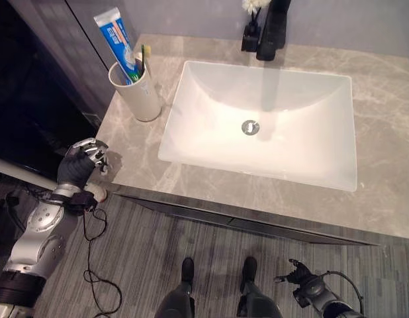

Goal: Put brush and paste in cup on sink, flatten towel.

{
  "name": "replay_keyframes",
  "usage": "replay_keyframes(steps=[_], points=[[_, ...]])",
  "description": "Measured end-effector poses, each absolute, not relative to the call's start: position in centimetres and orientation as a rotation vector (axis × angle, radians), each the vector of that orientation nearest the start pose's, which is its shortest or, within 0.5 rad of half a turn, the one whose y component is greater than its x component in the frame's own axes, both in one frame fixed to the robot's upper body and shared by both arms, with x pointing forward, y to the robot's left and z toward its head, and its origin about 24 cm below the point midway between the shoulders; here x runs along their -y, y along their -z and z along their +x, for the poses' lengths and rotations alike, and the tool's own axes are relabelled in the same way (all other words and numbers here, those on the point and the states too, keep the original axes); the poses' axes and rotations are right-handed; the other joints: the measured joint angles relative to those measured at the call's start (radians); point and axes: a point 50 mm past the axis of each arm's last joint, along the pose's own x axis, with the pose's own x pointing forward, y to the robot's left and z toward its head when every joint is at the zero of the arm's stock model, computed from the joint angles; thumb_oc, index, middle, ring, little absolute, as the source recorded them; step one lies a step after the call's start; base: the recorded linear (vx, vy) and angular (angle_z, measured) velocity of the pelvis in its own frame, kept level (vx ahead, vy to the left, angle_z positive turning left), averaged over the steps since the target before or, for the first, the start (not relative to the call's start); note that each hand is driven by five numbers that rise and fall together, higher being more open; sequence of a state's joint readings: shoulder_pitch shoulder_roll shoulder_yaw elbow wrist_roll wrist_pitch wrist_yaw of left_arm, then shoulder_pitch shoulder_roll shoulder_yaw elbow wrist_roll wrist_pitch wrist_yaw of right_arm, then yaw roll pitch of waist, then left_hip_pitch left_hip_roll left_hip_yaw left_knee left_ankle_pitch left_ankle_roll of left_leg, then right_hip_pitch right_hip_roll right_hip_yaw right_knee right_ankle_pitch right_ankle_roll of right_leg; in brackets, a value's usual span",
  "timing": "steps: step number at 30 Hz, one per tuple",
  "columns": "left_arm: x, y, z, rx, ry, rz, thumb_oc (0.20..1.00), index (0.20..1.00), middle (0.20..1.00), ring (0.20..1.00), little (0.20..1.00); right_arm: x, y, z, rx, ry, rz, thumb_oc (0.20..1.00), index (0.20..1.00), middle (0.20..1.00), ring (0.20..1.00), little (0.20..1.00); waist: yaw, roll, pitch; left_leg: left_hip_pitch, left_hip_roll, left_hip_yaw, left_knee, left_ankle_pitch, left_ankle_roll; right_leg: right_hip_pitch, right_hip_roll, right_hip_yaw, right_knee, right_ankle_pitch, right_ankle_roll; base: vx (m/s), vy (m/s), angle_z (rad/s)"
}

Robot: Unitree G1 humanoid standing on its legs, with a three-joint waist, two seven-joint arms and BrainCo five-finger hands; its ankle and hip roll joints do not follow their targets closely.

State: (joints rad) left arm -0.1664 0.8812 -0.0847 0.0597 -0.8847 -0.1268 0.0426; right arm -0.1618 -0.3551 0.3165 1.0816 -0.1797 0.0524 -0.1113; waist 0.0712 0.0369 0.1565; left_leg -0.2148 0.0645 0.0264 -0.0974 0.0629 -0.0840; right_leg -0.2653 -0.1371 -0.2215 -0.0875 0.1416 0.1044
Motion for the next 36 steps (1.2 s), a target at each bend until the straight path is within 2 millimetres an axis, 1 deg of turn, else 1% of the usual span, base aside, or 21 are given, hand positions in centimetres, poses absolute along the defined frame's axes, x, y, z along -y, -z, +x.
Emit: replay_keyframes(steps=[3, 5, 6, 10, 17, 20, 21, 23, 27, 31, 36], points=[[-28.0, -15.5, 28.4, 0.21, 0.007, -0.003, 0.2, 0.2, 0.2, 0.2, 0.2, 24.9, 11.9, 18.5, -0.932, -0.069, -0.738, 1.0, 1.0, 1.0, 1.0, 1.0, -0.007, -0.002, 0.001, 0.0, 0.0, 0.011, 0.0, -0.001, 0.0, -0.005, 0.0, 0.012, 0.0, 0.0, 0.0, 0.0, -0.008, -0.11], [-28.0, -16.2, 28.8, 0.227, 0.007, 0.019, 0.2, 0.2, 0.2, 0.2, 0.2, 24.5, 11.6, 19.2, -0.9, -0.076, -0.749, 1.0, 1.0, 1.0, 1.0, 1.0, -0.021, -0.005, 0.007, -0.003, 0.001, 0.019, 0.0, -0.001, -0.001, -0.015, 0.002, 0.022, 0.0, 0.004, -0.001, -0.01, -0.012, -0.13], [-28.2, -16.2, 29.0, 0.223, 0.0, 0.041, 0.2, 0.2, 0.2, 0.2, 0.2, 24.4, 11.5, 19.3, -0.895, -0.074, -0.754, 1.0, 1.0, 1.0, 1.0, 1.0, -0.033, -0.005, 0.01, -0.003, 0.001, 0.02, 0.0, -0.001, -0.001, -0.016, 0.003, 0.024, 0.0, 0.005, -0.001, -0.01, -0.012, -0.07], [-27.9, -16.7, 29.4, 0.235, 0.01, 0.053, 0.2, 0.2, 0.2, 0.2, 0.2, 24.5, 11.6, 19.1, -0.902, -0.077, -0.765, 1.0, 1.0, 1.0, 1.0, 1.0, -0.033, -0.008, 0.016, -0.004, 0.003, 0.032, 0.0, -0.001, -0.001, -0.023, 0.006, 0.036, 0.0, 0.009, -0.002, -0.02, -0.003, -0.08], [-28.1, -17.4, 29.4, 0.261, -0.011, 0.08, 0.2, 0.2, 0.2, 0.2, 0.2, 24.1, 11.6, 19.3, -0.883, -0.086, -0.789, 1.0, 1.0, 1.0, 1.0, 1.0, -0.041, -0.008, 0.019, -0.022, 0.007, 0.046, 0.0, 0.0, -0.001, -0.049, 0.016, 0.052, 0.0, 0.017, -0.005, -0.01, -0.006, -0.06], [-28.3, -17.8, 29.9, 0.272, -0.037, 0.083, 0.2, 0.2, 0.2, 0.2, 0.2, 23.9, 11.6, 19.4, -0.876, -0.095, -0.791, 1.0, 1.0, 1.0, 1.0, 1.0, -0.046, -0.01, 0.021, -0.023, 0.008, 0.048, 0.0, 0.0, -0.001, -0.052, 0.016, 0.055, 0.0, 0.018, -0.006, 0.0, 0.0, 0.0], [-28.8, -18.0, 30.2, 0.277, -0.066, 0.105, 0.2, 0.2, 0.2, 0.2, 0.2, 23.8, 11.6, 19.5, -0.872, -0.096, -0.79, 1.0, 1.0, 1.0, 1.0, 1.0, -0.05, -0.01, 0.021, -0.023, 0.008, 0.052, 0.0, 0.0, -0.001, -0.053, 0.017, 0.057, 0.0, 0.018, -0.006, 0.0, 0.0, 0.0], [-29.0, -18.3, 30.4, 0.285, -0.093, 0.108, 0.2, 0.2, 0.2, 0.2, 0.2, 23.8, 11.6, 19.5, -0.872, -0.095, -0.79, 1.0, 1.0, 1.0, 1.0, 1.0, -0.058, -0.01, 0.021, -0.025, 0.008, 0.055, 0.0, 0.0, -0.002, -0.057, 0.017, 0.059, 0.0, 0.018, -0.006, -0.01, -0.018, -0.04], [-29.2, -18.8, 30.9, 0.31, -0.125, 0.093, 0.2, 0.2, 0.2, 0.2, 0.2, 23.7, 11.4, 19.6, -0.861, -0.096, -0.788, 1.0, 1.0, 1.0, 1.0, 1.0, -0.059, -0.013, 0.022, -0.033, 0.009, 0.07, 0.0, 0.0, -0.001, -0.073, 0.017, 0.075, 0.0, 0.025, -0.009, 0.0, -0.019, -0.11], [-29.3, -19.3, 31.7, 0.321, -0.161, 0.081, 0.2, 0.2, 0.2, 0.2, 0.2, 23.9, 11.6, 19.3, -0.87, -0.077, -0.797, 1.0, 1.0, 1.0, 1.0, 1.0, -0.072, -0.014, 0.022, -0.032, 0.013, 0.07, 0.0, 0.0, -0.002, -0.073, 0.022, 0.076, 0.0, 0.027, -0.011, 0.0, -0.003, -0.01], [-28.8, -19.8, 32.7, 0.32, -0.165, 0.11, 0.2, 0.2, 0.2, 0.2, 0.2, 24.0, 11.8, 19.1, -0.88, -0.082, -0.8, 1.0, 1.0, 1.0, 1.0, 1.0, -0.081, -0.015, 0.021, -0.033, 0.014, 0.069, 0.0, 0.003, -0.005, -0.073, 0.026, 0.075, 0.0, 0.029, -0.013, 0.0, 0.0, 0.0]])
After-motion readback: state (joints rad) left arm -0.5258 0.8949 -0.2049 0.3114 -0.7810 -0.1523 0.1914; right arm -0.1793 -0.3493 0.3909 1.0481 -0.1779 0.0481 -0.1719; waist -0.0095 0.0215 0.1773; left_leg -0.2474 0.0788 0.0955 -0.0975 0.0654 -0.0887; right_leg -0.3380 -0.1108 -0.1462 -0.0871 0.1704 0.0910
